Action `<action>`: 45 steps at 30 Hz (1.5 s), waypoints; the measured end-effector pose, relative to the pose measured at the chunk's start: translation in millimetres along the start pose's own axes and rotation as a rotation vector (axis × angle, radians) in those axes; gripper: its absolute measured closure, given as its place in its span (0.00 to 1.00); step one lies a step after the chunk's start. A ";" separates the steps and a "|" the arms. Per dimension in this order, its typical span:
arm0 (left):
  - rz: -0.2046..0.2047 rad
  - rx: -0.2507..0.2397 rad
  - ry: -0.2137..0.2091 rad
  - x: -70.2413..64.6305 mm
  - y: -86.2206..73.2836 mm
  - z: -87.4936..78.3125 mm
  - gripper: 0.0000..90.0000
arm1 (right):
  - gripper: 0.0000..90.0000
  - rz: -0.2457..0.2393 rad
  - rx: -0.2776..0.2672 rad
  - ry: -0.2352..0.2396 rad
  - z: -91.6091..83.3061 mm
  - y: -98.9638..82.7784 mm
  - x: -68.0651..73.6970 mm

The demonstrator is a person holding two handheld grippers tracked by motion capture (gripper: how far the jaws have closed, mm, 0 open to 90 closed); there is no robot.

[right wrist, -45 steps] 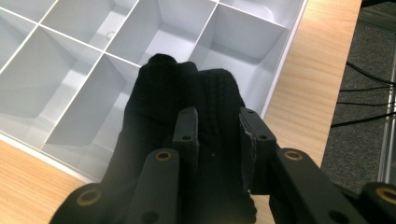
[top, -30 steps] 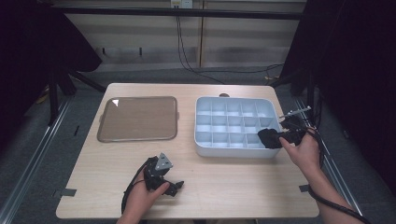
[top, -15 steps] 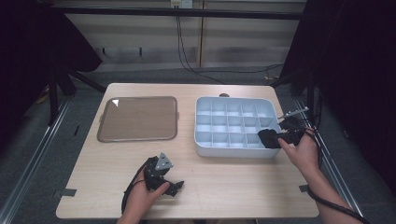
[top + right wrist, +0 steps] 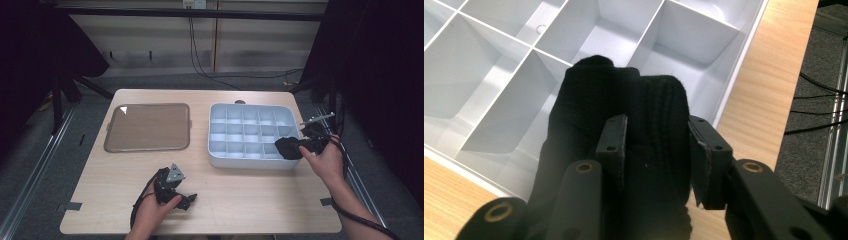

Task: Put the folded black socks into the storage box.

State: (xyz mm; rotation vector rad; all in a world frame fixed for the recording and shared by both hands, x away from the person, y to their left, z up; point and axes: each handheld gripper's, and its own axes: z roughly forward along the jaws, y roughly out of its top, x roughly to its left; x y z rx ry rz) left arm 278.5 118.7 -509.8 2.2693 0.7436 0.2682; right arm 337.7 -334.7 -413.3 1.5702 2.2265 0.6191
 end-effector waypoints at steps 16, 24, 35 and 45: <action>0.002 0.001 0.001 0.1 0.0 -0.1 0.00 | 0.59 -0.023 -0.019 -0.030 -13.1 9.4 -1.8; 0.000 0.000 0.000 0.0 0.0 0.0 0.00 | 0.60 -0.016 -0.020 -0.021 -16.0 10.9 -2.9; -0.001 -0.001 0.000 -0.1 0.0 0.1 0.00 | 0.65 -0.034 -0.007 -0.009 -25.5 20.8 -0.2; 0.000 0.000 0.000 0.0 0.0 0.0 0.00 | 0.82 -0.030 0.018 0.047 -34.0 28.8 1.6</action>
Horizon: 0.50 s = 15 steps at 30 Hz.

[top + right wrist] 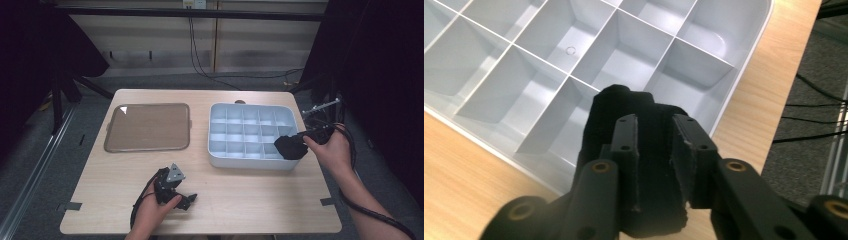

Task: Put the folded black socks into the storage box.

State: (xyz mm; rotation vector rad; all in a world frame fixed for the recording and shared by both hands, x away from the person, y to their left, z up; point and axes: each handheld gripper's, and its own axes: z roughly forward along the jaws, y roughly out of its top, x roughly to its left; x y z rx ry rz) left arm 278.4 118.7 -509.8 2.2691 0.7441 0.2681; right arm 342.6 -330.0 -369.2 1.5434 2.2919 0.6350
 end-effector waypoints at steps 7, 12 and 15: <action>-0.008 -0.005 0.002 -0.5 -0.1 0.3 0.00 | 0.89 -0.008 0.039 0.021 -3.4 5.4 0.1; -0.009 -0.009 0.001 -0.6 -0.1 0.6 0.00 | 0.92 -0.010 0.077 0.034 -4.6 8.5 1.0; -0.007 -0.008 0.002 -0.4 -0.1 0.5 0.00 | 0.95 -0.024 0.100 0.046 -4.4 9.8 0.5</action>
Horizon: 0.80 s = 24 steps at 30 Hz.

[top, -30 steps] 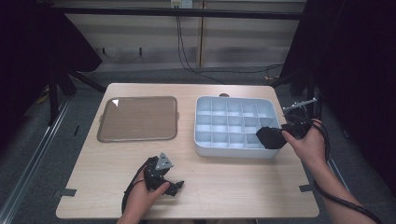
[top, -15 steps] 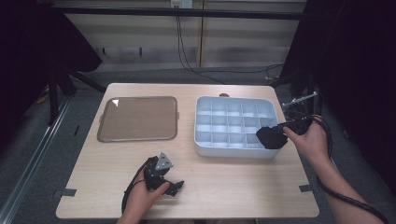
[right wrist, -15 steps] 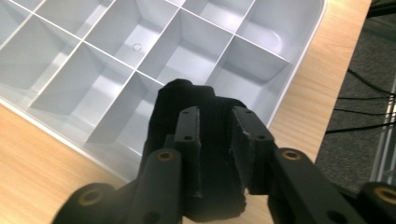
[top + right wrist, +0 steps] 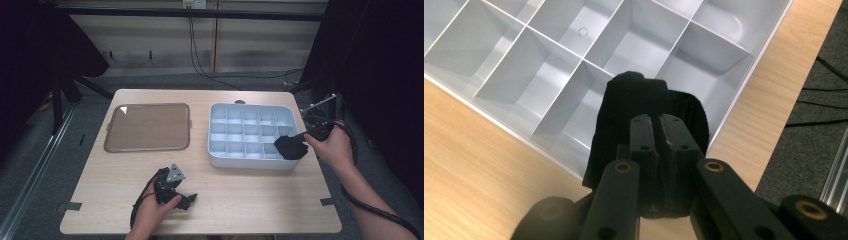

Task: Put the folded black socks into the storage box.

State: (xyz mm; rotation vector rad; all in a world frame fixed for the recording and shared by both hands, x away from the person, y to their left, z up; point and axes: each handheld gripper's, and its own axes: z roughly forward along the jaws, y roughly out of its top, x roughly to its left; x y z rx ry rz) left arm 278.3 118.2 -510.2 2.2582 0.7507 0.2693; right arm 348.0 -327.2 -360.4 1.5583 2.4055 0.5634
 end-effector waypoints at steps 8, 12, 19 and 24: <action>0.003 0.000 0.000 0.2 0.1 0.0 0.00 | 1.00 -0.009 0.032 0.023 -5.1 5.4 1.9; 0.003 0.000 0.001 0.2 0.0 0.0 0.00 | 1.00 -0.022 0.052 0.025 -7.1 8.8 3.4; 0.003 0.000 0.000 0.2 0.0 0.0 0.00 | 1.00 -0.029 0.086 0.036 -4.8 11.6 4.2; 0.003 0.000 0.001 0.2 0.0 0.0 0.00 | 1.00 -0.030 0.099 0.042 0.4 10.8 4.7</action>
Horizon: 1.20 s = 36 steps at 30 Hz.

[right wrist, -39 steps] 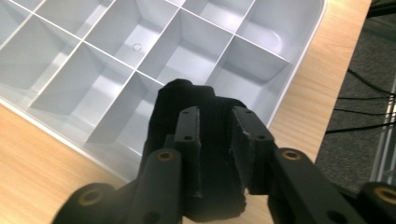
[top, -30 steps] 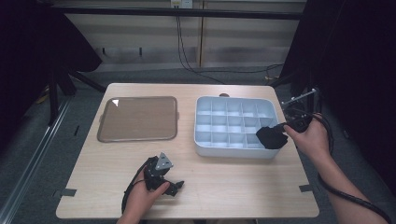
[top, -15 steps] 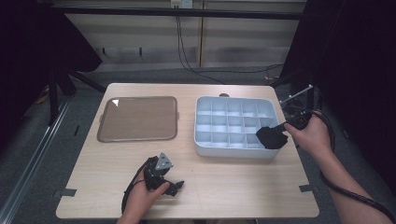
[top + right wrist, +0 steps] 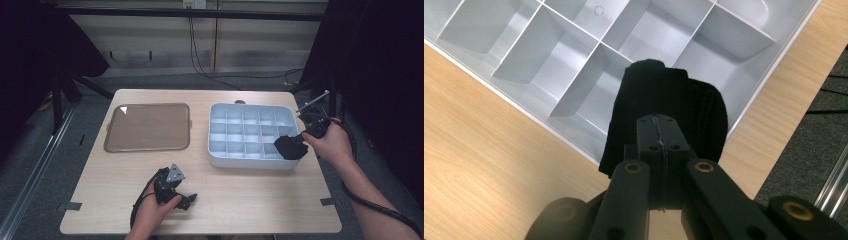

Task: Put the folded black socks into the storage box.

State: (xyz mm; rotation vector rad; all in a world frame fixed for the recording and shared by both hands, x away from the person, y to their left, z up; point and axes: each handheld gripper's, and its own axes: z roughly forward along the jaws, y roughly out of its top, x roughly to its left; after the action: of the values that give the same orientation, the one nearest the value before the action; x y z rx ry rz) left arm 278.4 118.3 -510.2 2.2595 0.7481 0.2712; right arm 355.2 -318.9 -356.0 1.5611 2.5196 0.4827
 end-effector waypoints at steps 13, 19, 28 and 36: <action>-0.004 -0.002 -0.001 -0.3 -0.1 0.1 0.00 | 1.00 0.008 0.030 -0.007 17.3 -4.4 -4.2; -0.005 0.000 -0.001 -0.4 -0.1 0.0 0.00 | 1.00 0.021 0.046 -0.001 27.4 -7.6 -6.3; 0.007 0.009 -0.002 0.4 0.0 -0.6 0.00 | 1.00 0.019 0.065 0.006 38.4 -9.5 -5.3; 0.007 0.009 -0.002 0.4 0.0 -0.6 0.00 | 1.00 0.025 0.075 0.005 45.2 -11.6 -4.8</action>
State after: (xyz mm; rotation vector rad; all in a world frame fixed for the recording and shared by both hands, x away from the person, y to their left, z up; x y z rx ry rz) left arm 278.5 118.9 -509.8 2.2714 0.7421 0.2695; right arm 360.3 -319.0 -402.6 1.6208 2.5528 0.4003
